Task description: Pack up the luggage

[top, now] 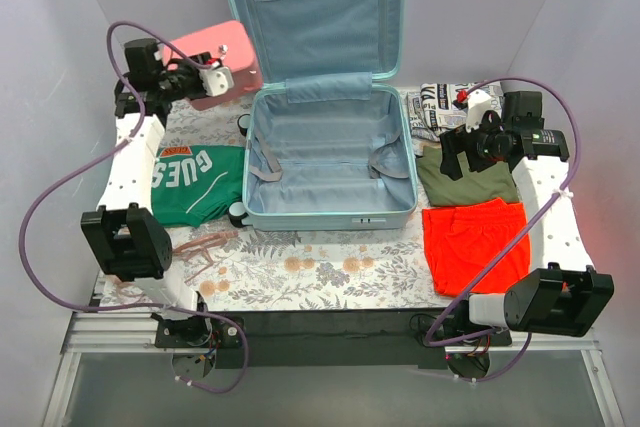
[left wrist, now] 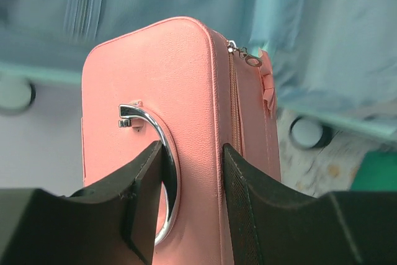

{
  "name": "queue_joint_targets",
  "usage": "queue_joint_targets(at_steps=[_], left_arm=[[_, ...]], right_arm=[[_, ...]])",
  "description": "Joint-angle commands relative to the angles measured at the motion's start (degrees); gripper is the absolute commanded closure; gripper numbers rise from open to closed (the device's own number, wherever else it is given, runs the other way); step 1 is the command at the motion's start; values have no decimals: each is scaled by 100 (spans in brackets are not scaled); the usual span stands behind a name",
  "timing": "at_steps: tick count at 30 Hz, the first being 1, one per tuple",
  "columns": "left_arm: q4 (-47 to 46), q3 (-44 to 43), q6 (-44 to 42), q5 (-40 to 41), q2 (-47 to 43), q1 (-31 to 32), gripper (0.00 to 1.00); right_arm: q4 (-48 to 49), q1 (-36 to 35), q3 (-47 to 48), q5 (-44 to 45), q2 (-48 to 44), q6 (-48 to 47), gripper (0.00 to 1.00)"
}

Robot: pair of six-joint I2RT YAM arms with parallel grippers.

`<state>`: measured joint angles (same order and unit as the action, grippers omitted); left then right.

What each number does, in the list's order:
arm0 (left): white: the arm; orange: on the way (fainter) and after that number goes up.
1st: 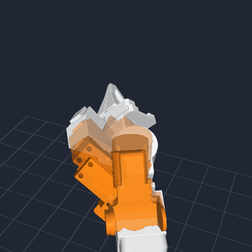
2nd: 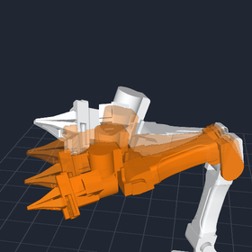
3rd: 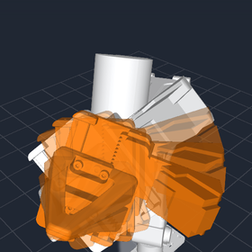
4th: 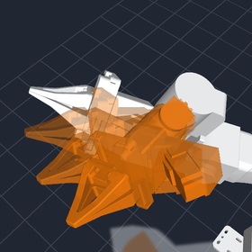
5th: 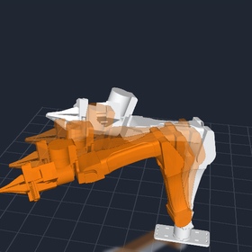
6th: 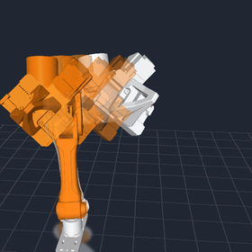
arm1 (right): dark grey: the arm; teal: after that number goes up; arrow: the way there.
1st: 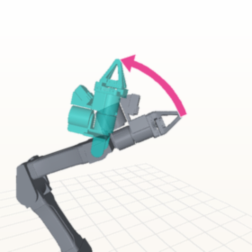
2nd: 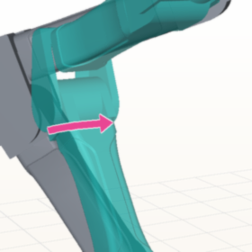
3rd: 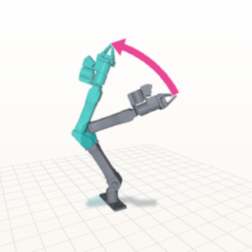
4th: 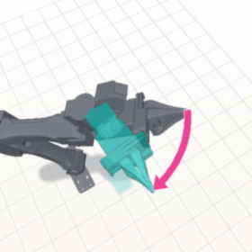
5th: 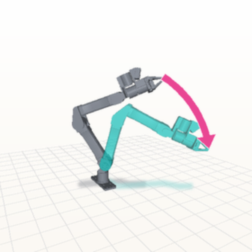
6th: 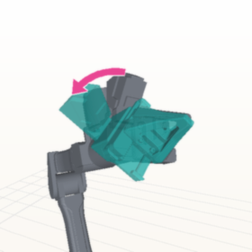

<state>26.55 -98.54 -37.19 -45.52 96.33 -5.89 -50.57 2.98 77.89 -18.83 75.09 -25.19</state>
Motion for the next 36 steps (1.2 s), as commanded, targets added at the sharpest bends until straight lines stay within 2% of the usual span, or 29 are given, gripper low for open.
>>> queue_joint_targets(at_steps=[1, 7, 13, 18, 23, 27, 36], left_arm=[[-448, 238, 10, -415, -774, 805, 100], [-844, 739, 405, -72, -871, 1747, 100], [-985, 1284, 528, 122, -836, 2267, 100], [-923, 1592, 608, 35, -923, 2356, 100], [-274, 1557, 590, -159, -941, 2400, 100], [-132, 1707, 546, -291, -924, 2400, 100], [-27, 1514, 511, -282, -292, 2312, 100]], right_arm=[[12, 9, -45, -147, -205, 84, 2], [-15, 9, -19, -226, -205, 137, 2], [-23, 9, 51, -393, -126, 199, 2], [-76, 9, 113, -656, 6, 216, 2], [-94, 9, 139, -806, 172, 208, 2], [-94, 1, 192, -833, 278, 216, 2], [-94, 1, 183, -754, 366, 190, 2]])
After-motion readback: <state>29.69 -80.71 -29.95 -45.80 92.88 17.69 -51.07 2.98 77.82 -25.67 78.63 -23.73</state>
